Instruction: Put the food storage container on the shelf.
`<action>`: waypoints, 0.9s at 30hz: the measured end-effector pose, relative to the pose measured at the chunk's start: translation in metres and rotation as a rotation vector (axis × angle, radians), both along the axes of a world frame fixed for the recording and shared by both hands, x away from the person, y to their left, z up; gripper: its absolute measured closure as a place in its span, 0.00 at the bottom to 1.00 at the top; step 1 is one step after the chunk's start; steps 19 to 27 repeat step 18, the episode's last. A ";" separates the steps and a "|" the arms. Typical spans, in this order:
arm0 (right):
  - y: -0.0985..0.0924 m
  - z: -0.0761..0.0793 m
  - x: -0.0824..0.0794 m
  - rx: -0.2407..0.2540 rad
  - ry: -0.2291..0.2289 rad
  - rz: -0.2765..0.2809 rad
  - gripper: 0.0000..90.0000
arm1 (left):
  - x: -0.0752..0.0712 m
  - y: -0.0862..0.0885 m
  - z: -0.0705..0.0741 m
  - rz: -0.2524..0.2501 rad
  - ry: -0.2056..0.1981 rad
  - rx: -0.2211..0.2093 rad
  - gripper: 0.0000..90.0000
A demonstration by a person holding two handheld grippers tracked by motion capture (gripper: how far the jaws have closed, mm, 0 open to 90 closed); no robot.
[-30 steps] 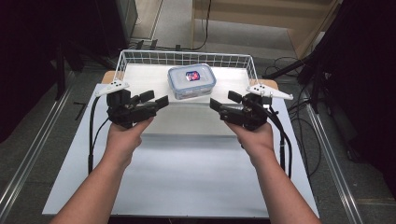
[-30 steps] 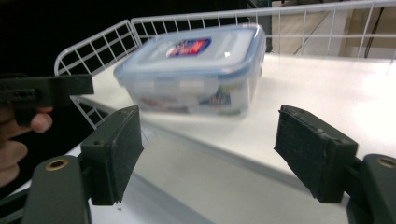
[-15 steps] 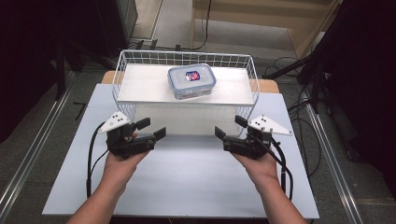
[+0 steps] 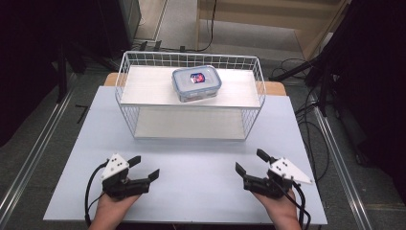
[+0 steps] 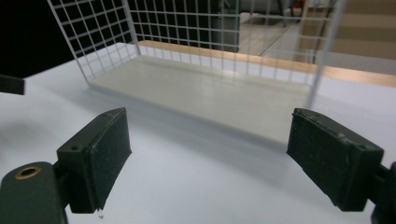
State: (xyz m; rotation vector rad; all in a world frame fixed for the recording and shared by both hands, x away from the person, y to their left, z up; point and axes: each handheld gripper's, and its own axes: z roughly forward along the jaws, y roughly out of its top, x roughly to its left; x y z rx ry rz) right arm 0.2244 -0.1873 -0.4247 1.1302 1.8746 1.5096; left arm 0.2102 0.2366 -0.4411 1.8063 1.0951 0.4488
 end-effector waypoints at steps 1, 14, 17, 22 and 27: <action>-0.003 -0.006 -0.004 -0.002 -0.007 -0.009 0.15 | -0.002 -0.001 -0.006 -0.002 0.012 0.046 0.17; -0.013 -0.025 -0.005 -0.026 0.050 -0.037 0.15 | -0.003 -0.003 -0.003 -0.016 0.022 0.027 0.15; -0.014 -0.024 -0.005 -0.026 0.049 -0.038 0.15 | -0.003 0.000 0.000 -0.008 0.023 0.003 0.15; -0.014 -0.023 -0.005 -0.020 0.049 -0.038 0.15 | -0.003 0.000 0.001 -0.008 0.022 -0.005 0.15; -0.014 -0.023 -0.005 -0.020 0.049 -0.038 0.15 | -0.003 0.000 0.001 -0.008 0.022 -0.005 0.15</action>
